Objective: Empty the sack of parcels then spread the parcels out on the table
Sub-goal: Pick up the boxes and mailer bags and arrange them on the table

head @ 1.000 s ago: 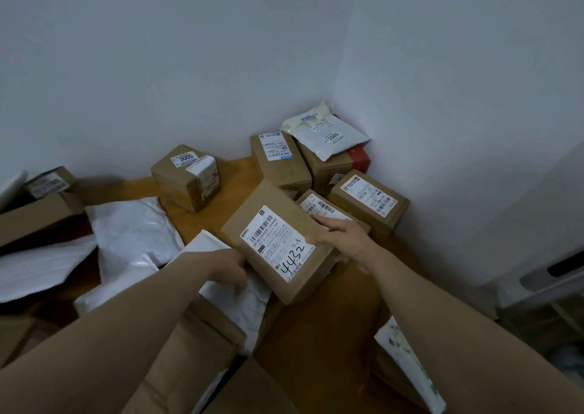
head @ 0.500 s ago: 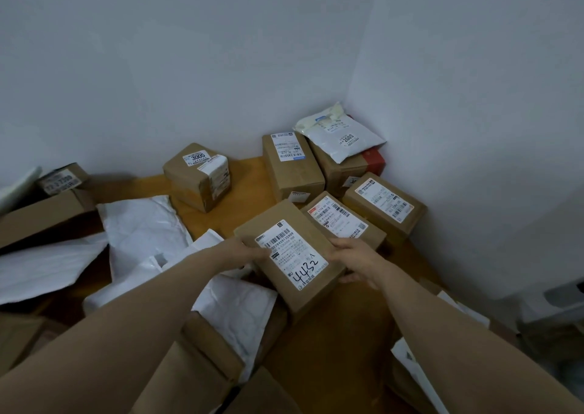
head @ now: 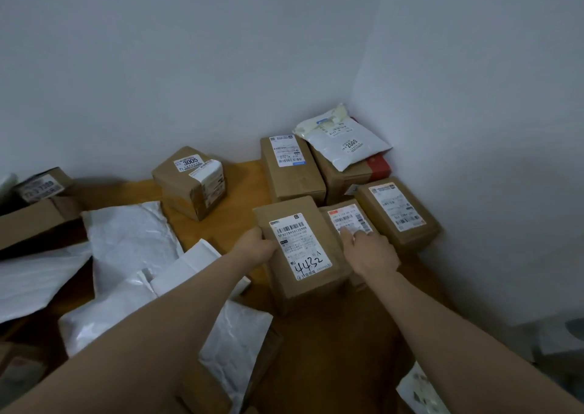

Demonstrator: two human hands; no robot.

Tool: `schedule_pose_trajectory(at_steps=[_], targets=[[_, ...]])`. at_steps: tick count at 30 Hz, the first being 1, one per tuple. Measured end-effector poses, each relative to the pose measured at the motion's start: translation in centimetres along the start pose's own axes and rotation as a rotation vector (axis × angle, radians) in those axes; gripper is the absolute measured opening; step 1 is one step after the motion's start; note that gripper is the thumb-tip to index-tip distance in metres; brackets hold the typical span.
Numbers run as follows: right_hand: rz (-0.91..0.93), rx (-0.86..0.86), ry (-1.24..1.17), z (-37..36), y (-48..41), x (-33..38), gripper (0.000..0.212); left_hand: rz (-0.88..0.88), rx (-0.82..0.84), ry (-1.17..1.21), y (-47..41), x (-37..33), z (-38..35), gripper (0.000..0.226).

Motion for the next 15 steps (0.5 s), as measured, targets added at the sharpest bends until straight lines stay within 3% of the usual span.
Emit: schedule_pose_trajectory(at_steps=[5, 9, 12, 15], targets=[[0.265, -0.074, -0.113, 1.5, -2.3, 7.9, 0.034, 0.087, -0.313, -0.045, -2.1, 2.6, 7.4, 0.051], [0.468, 0.005, -0.198, 0.6, -3.3, 15.4, 0.038, 0.138, -0.555, 0.005, -4.3, 5.9, 13.4, 0.074], [0.504, 0.093, -0.289, -0.4, -4.8, 19.5, 0.043, 0.175, -0.616, 0.045, -5.7, 7.0, 16.5, 0.104], [0.489, 0.159, -0.384, -1.2, -6.9, 22.5, 0.049, 0.192, -0.572, 0.042, -7.8, 7.7, 18.4, 0.134]])
Point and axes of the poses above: each hand's wrist, its own y-axis away from the middle knuckle, its own z-axis out of the back of the hand, x = y × z, the point moved 8 cm from there along -y, towards the middle knuckle, and after that the axes turned 2 degrees about -y, right-handed, at the moved point
